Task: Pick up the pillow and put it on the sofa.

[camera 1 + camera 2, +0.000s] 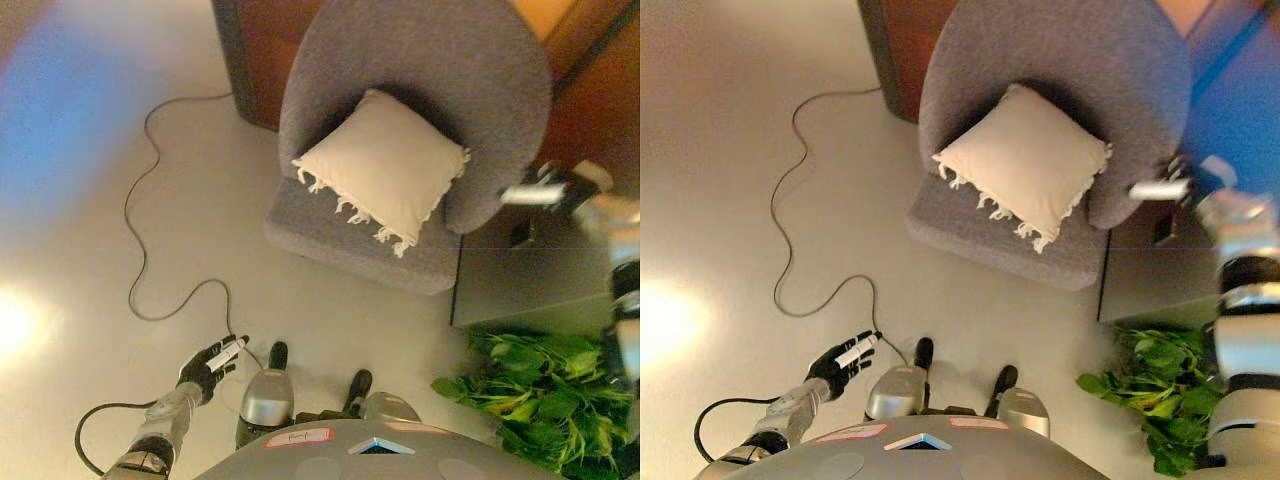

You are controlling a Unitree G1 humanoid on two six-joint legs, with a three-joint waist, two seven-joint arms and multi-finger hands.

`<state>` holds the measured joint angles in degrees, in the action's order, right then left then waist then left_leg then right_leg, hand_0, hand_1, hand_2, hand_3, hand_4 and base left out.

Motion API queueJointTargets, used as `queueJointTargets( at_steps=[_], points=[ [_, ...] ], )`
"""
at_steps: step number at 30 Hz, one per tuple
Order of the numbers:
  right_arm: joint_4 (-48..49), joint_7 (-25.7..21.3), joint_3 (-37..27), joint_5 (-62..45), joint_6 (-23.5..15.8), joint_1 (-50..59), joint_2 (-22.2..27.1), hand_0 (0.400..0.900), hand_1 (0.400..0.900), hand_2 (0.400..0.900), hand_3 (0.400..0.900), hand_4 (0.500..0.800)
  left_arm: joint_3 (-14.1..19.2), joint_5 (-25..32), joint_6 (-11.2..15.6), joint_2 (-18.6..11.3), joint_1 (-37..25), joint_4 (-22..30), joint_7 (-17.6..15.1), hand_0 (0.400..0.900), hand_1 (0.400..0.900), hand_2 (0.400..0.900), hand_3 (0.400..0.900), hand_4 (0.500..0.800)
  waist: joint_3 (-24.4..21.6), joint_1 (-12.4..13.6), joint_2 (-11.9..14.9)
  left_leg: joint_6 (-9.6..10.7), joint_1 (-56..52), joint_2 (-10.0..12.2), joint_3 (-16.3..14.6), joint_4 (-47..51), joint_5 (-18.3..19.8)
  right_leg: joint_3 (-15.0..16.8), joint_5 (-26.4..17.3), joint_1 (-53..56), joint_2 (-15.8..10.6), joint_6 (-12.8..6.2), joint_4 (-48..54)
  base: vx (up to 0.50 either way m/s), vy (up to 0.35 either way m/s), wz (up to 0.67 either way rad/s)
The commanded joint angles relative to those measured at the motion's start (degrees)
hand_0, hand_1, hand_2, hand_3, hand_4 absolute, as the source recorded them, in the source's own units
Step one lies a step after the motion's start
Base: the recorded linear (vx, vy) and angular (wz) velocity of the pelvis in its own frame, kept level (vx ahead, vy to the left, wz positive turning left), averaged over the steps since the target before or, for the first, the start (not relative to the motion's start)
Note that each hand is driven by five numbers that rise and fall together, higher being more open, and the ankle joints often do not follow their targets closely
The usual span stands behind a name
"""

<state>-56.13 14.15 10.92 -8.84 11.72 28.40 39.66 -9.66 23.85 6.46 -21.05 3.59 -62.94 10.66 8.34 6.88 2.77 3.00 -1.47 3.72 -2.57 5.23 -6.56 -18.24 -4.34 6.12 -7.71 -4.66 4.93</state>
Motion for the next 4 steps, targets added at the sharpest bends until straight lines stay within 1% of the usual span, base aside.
queueJointTargets(
  at_steps=[1,2,4],
  points=[
    [-0.28,-3.09,1.97,-0.81,-5.7,-5.25,-4.71,0.9,0.9,0.9,0.9,0.8,0.15,-3.54,0.56,0.63,-4.88,-3.23,-3.03,0.9,0.9,0.9,0.9,0.8,-2.35,-1.14,-0.74,1.94,-3.83,1.54,-2.89,-0.23,7.74,0.28,3.63,1.38,-1.99,-3.76,-1.23,-0.02,0.02,-0.04],
    [-1.68,-2.79,1.73,1.37,-6.7,-7.53,-6.81,0.9,0.9,0.9,0.9,0.8,0.16,-4.54,0.45,1.12,-5.15,-3.75,-3.43,0.9,0.9,0.9,0.9,0.8,-2.49,-1.4,-0.78,1.81,-4.18,1.58,-3.25,-0.23,7.88,0.45,3.66,1.5,-1.94,-3.76,-1.35,0.0,0.0,0.0],
    [-4.61,-2.54,2.09,2.2,-7.43,-10.56,-9.5,0.9,0.9,0.9,0.9,0.8,-0.27,-5.17,-0.01,1.81,-5.61,-4.54,-3.6,0.9,0.9,0.9,0.9,0.8,-2.7,-1.65,-0.81,1.55,-4.58,1.54,-3.37,-0.23,8.1,0.93,3.8,1.59,-1.79,-3.7,-1.58,-0.01,0.017,0.01]
  ],
)
